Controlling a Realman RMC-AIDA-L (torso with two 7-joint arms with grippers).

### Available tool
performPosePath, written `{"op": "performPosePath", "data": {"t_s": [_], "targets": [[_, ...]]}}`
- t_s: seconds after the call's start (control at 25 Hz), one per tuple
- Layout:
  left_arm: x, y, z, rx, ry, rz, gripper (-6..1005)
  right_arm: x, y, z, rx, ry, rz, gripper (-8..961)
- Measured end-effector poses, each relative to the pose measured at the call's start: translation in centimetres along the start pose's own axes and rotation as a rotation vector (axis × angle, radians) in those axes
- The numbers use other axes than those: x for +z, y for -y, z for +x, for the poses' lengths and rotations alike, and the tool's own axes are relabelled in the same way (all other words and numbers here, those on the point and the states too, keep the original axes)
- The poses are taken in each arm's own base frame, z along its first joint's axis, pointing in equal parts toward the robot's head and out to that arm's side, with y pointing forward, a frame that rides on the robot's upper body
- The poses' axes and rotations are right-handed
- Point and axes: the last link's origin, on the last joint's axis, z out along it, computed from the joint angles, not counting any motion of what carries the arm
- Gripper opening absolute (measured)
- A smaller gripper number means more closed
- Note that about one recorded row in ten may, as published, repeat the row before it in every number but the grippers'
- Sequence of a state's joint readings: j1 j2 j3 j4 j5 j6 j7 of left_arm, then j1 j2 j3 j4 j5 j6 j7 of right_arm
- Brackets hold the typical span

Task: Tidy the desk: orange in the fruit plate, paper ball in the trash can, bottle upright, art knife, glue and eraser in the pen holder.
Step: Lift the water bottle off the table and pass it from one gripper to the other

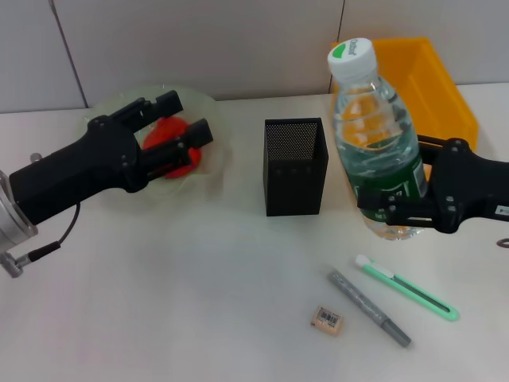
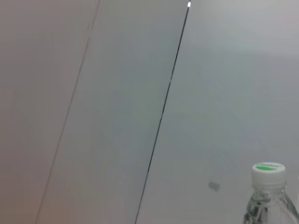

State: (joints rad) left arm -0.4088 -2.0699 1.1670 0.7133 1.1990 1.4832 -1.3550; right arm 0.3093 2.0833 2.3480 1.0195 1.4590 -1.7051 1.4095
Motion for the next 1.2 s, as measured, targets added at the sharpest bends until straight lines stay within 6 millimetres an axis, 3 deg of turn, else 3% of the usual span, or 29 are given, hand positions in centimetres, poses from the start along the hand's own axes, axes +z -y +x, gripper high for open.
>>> {"op": "performPosePath", "data": {"t_s": [0.44, 1.2], "targets": [[-0.3, 0.2, -0.1, -0.067, -0.072, 0.031, 795, 3.3, 1.4, 1.0, -0.012, -0.091, 0.002, 765], [1.0, 0.2, -0.9, -0.154, -0.089, 0.013, 758, 6.8, 2.4, 1.9, 0.005, -0.063, 0.006, 766]]}}
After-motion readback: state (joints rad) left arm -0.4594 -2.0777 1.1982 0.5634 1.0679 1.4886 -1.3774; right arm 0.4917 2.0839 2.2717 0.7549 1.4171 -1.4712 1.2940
